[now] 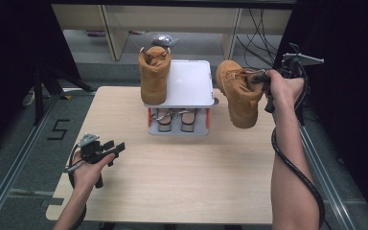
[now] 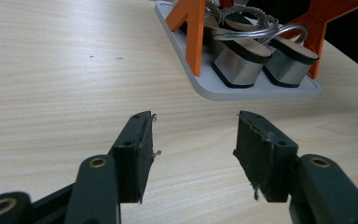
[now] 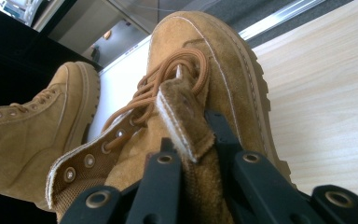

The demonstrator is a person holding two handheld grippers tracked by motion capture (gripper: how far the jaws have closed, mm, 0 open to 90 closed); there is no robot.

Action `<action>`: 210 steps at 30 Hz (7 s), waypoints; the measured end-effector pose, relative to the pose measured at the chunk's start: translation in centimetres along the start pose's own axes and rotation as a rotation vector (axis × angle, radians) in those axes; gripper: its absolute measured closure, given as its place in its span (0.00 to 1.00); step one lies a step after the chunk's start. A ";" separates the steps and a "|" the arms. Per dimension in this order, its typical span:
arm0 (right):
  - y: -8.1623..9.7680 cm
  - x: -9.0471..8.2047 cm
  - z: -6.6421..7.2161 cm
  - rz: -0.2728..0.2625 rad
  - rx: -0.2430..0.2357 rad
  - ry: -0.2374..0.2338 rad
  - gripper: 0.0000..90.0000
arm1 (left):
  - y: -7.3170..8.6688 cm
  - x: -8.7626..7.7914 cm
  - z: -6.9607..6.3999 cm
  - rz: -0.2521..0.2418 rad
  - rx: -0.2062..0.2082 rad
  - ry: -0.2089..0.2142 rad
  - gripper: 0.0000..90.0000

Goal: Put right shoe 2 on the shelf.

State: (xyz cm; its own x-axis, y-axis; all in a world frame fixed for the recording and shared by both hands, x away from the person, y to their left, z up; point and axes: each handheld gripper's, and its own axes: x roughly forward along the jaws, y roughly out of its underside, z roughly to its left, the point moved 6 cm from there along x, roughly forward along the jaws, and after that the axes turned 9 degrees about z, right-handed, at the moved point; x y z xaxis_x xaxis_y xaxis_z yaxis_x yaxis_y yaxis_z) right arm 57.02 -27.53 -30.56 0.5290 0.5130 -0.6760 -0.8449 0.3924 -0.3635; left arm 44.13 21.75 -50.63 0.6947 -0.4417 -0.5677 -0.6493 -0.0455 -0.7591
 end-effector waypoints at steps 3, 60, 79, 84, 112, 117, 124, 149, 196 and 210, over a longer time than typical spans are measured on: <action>-0.1 0.1 0.2 0.001 0.001 -0.001 0.94 | 0.0 0.0 0.0 -0.001 -0.001 0.000 0.50; -1.3 1.2 4.4 -0.035 -0.032 -0.045 0.94 | 0.1 -0.1 0.1 0.005 0.003 0.000 0.51; -1.3 2.1 6.1 -0.030 -0.049 -0.060 0.94 | 0.2 0.0 0.1 0.006 0.006 0.001 0.51; -1.2 2.4 6.7 -0.016 -0.035 -0.071 0.94 | 0.1 -0.1 0.1 0.004 0.001 0.002 0.51; -1.0 4.4 8.7 -0.009 -0.053 -0.092 0.94 | 0.2 -0.1 0.1 0.004 0.000 0.005 0.51; -1.0 4.9 9.1 -0.011 -0.056 -0.091 0.94 | 0.2 -0.1 0.2 0.001 -0.001 0.006 0.51; -0.8 5.5 9.7 0.005 -0.037 -0.101 0.93 | 0.2 -0.1 0.3 0.004 -0.002 0.004 0.51; -1.6 7.0 10.0 0.012 -0.046 -0.075 0.82 | 0.3 0.0 0.3 0.007 -0.002 0.001 0.51; -0.4 1.1 9.0 -0.120 -0.193 -0.154 0.57 | 0.6 0.0 0.4 0.011 -0.010 0.000 0.50; 2.0 1.0 4.0 -0.034 -0.212 -0.112 0.98 | 0.7 0.1 0.4 0.011 -0.012 0.000 0.50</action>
State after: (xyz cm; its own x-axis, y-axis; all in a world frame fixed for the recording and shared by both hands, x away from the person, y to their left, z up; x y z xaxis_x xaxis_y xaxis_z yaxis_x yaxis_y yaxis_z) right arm 56.22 -23.18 -29.44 0.5526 0.5885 -0.5901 -0.8181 0.2479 -0.5189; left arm 43.83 21.99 -51.35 0.6876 -0.4418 -0.5762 -0.6607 -0.0518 -0.7488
